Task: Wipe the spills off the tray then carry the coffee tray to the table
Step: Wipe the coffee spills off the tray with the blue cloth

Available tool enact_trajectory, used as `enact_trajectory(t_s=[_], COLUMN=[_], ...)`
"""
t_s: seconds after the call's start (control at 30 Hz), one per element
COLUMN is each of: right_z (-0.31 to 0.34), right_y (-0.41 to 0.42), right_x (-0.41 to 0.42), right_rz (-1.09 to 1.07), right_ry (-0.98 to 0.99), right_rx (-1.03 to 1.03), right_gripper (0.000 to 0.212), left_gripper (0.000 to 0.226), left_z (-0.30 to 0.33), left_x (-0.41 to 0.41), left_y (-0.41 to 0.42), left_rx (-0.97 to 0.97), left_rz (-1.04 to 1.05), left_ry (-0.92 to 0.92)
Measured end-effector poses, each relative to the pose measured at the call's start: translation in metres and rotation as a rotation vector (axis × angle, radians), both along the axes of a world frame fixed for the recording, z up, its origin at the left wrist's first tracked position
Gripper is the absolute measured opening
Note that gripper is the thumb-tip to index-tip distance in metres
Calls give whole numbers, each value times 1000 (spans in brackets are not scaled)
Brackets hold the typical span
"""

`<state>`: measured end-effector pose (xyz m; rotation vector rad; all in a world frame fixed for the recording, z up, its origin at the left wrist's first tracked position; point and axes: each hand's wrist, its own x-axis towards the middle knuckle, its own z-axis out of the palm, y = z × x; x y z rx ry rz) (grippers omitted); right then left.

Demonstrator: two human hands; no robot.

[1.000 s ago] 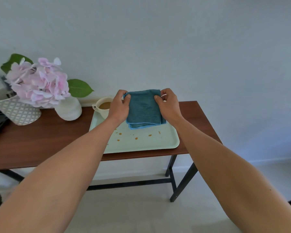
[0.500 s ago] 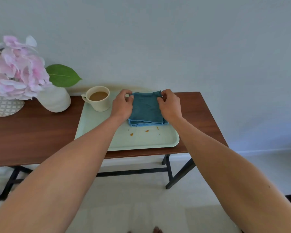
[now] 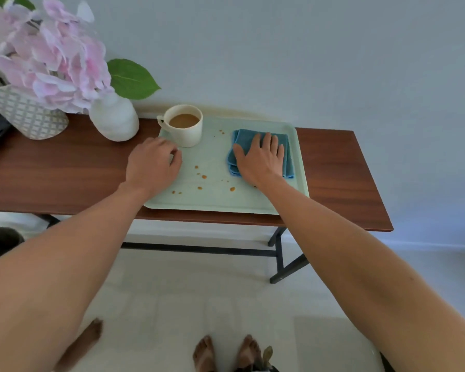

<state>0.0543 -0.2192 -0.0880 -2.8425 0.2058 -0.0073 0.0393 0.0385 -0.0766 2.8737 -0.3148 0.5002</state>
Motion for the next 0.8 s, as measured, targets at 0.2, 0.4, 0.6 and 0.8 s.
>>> enact_trajectory(t_s=[0.2,0.4,0.6,0.8], right_z=[-9,-7,-4,-7], right_y=[6,22,33,-6], right_x=[5,20,30,8], right_rz=[-69,-97,161,482], right_ry=[88,154,134,78], right_rx=[-67,-95,-138,-192], right_gripper=[99,86,70,62], left_gripper=[51,53,53,54], left_z=[-14,-25,-30,-25], left_x=[10,15,16,12], left_y=[24,33,34,29], left_rx=[-128,-261,-277,-303], left_rz=[132,73,98,142], left_ry=[279,373,357,340])
